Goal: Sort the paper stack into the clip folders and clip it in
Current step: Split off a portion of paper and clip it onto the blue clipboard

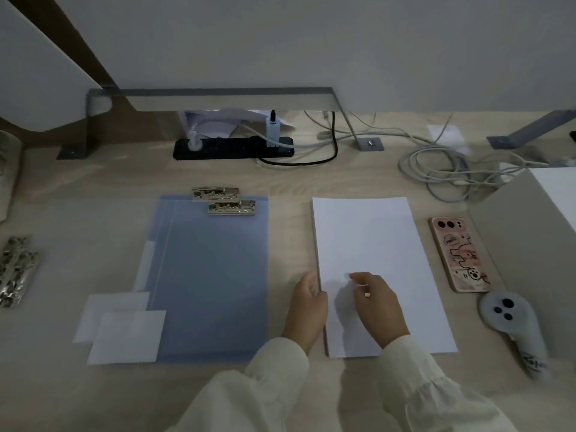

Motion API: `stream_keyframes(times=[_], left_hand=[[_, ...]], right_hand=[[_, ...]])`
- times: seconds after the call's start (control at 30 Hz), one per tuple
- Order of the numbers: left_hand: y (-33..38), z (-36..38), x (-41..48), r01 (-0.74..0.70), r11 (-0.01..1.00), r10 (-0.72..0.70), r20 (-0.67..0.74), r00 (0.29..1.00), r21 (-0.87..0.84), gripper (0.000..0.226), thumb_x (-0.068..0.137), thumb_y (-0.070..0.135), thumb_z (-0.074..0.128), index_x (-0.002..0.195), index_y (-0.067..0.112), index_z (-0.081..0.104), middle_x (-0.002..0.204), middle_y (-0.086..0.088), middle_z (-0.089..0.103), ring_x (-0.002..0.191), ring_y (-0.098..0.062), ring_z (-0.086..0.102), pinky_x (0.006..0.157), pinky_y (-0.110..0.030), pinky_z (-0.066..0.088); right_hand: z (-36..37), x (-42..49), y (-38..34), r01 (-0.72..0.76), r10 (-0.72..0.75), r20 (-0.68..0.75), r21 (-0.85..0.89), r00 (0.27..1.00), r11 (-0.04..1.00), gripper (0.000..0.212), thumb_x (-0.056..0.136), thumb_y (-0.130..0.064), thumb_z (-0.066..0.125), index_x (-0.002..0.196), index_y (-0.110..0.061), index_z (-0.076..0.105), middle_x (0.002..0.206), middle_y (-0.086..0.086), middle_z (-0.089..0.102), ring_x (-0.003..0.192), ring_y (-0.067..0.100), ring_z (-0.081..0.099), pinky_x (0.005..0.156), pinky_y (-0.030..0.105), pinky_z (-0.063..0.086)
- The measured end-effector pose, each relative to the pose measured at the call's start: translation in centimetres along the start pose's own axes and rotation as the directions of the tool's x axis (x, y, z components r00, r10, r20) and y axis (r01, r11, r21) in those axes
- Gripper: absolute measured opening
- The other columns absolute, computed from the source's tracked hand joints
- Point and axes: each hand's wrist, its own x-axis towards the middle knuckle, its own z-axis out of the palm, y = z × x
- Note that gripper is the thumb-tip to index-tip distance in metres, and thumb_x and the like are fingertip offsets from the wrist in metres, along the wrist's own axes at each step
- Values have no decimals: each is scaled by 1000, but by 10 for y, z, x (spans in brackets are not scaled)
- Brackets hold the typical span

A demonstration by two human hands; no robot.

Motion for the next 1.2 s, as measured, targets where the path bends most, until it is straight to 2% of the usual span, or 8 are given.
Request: stream_keyframes(times=[0.13,0.23,0.33,0.47,0.53,0.67,0.83,1.2], left_hand=[[-2,3,21,110,994,-111,-41,993,-6,19,84,2,37,83,11,53,71,-1,45,64,-15,43,56,-24,33],[1,2,38,174,984,-172,-73,982,23,29,77,-1,40,55,17,35,60,-6,34,56,-17,30,56,-28,25],[3,2,46,229,973,-229,-51,972,-17,10,71,9,46,64,14,41,71,-11,37,72,-19,35,68,-32,30],[4,5,48,245,968,-246,-26,969,-48,12,63,20,46,60,18,35,71,-10,34,76,-21,33,71,-35,30],[5,8,45,234,967,-240,-50,969,-100,10,71,18,45,61,20,43,74,-8,44,77,-21,42,75,-41,41],[0,4,32,160,953,-155,38,987,-258,29,89,14,37,92,14,66,87,-7,68,80,-23,63,68,-22,51],[-11,10,22,96,978,-77,105,991,-186,30,93,37,44,114,29,63,110,-2,69,103,-16,65,97,-36,50],[-17,16,18,40,966,-15,100,995,-255,32,93,30,48,121,44,54,117,12,64,107,-5,61,93,-26,51]], right_hand=[[2,5,10,11,-11,32,-2,999,1000,31,91,-3,41,117,-6,57,124,10,52,109,24,55,93,22,37],[0,9,11,21,-20,56,-15,998,1000,31,91,-3,42,117,-7,58,124,9,52,108,24,54,94,22,39],[-1,10,11,30,-29,72,-23,997,999,30,91,-4,43,116,-9,58,124,8,51,108,23,54,97,26,42],[-1,12,10,3,0,98,-26,995,1000,29,91,-10,45,117,-13,56,125,6,49,108,21,54,96,25,41],[-1,14,9,-6,10,109,-29,994,1000,28,91,-15,48,118,-15,56,126,5,48,108,20,54,96,26,42],[-4,16,5,-47,45,137,6,990,999,30,87,-33,55,115,-22,57,121,4,47,106,20,53,95,28,42],[-5,15,-1,-90,85,157,30,984,995,42,75,-56,59,111,-35,54,111,-1,46,103,17,52,88,26,41],[-6,13,-6,-111,105,103,62,989,992,24,84,-45,55,105,-34,60,113,0,54,93,11,53,77,23,34]])
